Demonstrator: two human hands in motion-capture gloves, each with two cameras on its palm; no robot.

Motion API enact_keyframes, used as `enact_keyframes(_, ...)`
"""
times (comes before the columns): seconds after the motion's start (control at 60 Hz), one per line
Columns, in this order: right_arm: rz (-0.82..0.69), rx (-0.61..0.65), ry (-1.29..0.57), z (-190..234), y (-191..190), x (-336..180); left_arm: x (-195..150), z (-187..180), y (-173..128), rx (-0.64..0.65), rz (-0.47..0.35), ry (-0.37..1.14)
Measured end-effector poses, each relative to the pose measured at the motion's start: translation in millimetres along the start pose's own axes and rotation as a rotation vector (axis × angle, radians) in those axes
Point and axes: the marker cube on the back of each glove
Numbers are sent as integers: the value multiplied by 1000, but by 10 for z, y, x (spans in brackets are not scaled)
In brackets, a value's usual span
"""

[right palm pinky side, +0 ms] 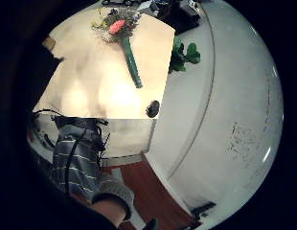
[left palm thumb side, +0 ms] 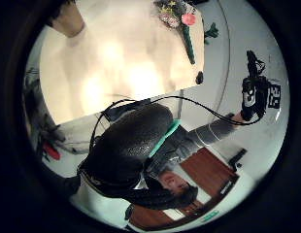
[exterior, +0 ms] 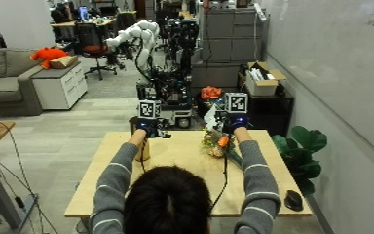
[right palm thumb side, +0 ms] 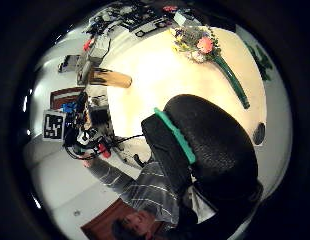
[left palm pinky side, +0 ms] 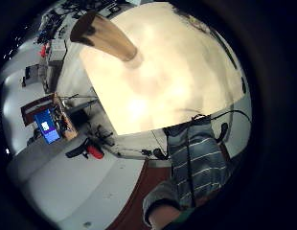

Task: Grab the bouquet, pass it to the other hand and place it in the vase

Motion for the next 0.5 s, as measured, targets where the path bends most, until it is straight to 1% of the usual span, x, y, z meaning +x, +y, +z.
enact_keyframes(0.05,-57,-31,-8,5,72,-50,-85,17,-127,26,-72,-21)
enact_keyframes(0.083,-94,-29,-9,1,109,-83,-97,25,-107,26,-77,-17)
enact_keyframes(0.117,-104,-8,-5,-5,115,-99,-136,29,-148,51,-96,-25)
enact_keyframes(0.15,-59,5,-2,-2,100,-94,-165,31,-157,69,-114,-29)
enact_keyframes(0.2,106,-48,2,26,154,-58,-193,29,-125,81,-125,-27)
enact_keyframes(0.217,120,-62,5,33,178,-59,-210,31,-137,84,-137,-26)
enact_keyframes(0.267,24,-52,9,40,135,-86,-240,40,-160,76,-164,-16)
enact_keyframes(0.3,31,-37,11,35,87,-74,-250,33,-150,87,-173,-16)
enact_keyframes(0.333,21,2,12,14,50,-76,-277,13,-148,124,-196,-34)
enact_keyframes(0.367,-61,37,6,-3,23,-111,-339,-3,-220,177,-233,-69)
enact_keyframes(0.383,-96,42,2,-6,24,-129,-344,-6,-215,183,-228,-72)
enact_keyframes(0.417,-117,35,-1,-6,39,-148,-299,-4,-128,155,-169,-48)
enact_keyframes(0.433,-96,21,0,-2,52,-145,-273,4,-101,134,-126,-27)
enact_keyframes(0.467,7,-34,8,12,104,-115,-243,27,-132,102,-35,10)
enact_keyframes(0.483,59,-65,11,20,133,-101,-248,36,-177,97,-6,17)
enact_keyframes(0.5,84,-83,11,25,144,-98,-273,42,-228,100,-5,10)
